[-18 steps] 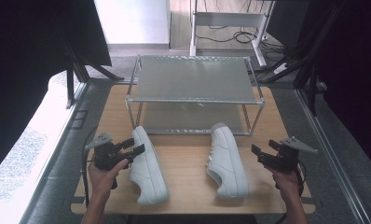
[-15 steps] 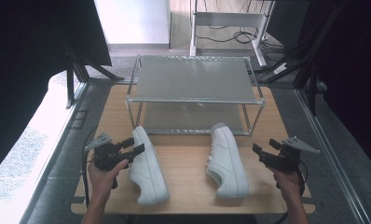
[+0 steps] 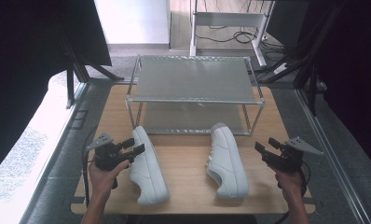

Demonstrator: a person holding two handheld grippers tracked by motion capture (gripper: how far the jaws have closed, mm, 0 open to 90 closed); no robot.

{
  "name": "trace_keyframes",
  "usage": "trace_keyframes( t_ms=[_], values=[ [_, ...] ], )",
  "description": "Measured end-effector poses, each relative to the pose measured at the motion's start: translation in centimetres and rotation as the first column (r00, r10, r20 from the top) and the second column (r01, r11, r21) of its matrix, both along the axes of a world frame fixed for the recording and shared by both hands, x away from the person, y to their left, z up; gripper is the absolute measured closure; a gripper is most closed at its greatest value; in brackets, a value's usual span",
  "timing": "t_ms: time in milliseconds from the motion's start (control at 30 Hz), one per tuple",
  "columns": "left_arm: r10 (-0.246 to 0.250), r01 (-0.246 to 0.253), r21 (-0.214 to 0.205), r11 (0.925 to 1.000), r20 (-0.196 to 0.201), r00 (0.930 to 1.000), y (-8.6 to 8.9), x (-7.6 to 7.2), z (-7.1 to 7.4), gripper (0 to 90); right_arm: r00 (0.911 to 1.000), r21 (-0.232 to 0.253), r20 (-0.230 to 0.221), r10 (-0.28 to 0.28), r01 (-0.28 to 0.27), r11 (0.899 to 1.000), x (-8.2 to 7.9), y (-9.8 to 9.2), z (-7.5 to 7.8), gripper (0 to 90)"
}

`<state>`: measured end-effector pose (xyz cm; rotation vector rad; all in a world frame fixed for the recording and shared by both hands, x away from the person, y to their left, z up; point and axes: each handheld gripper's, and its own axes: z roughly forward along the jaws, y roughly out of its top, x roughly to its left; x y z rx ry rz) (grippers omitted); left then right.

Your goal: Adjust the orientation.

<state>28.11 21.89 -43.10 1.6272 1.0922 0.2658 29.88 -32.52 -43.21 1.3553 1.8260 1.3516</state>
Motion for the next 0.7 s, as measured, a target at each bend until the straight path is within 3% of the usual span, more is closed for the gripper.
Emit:
trace_keyframes(
  t_ms=[333, 433, 533, 700],
  values=[
    [-0.017, 0.017, -0.03, 0.9994, -0.01, 0.9998, -0.3, -0.3, 0.6, 72.2, 0.9999, -0.021, -0.008, 0.006, -0.007, 1.0, 0.2, 0.3, -0.1, 35.9],
    [0.021, -0.023, -0.025, 0.9994, -0.06, 0.998, 0.2, -0.3, 0.3, 80.8, 1.0, -0.011, -0.004, -0.007, 0.007, 1.0, 0.2, 0.2, 0.1, 36.3],
    [0.067, -0.072, -0.038, 0.9967, -0.115, 0.9911, 1.1, 0.0, -0.4, 88.7, 0.9998, -0.015, 0.0, -0.022, 0.022, 1.0, 0.1, 0.2, 0.3, 36.6],
    [0.097, -0.101, -0.019, 0.9947, -0.138, 0.9856, 2.0, 0.0, -0.5, 90.0, 0.9979, -0.021, -0.007, -0.064, 0.064, 0.998, 0.4, -0.2, -0.1, 40.0]
  ],
)
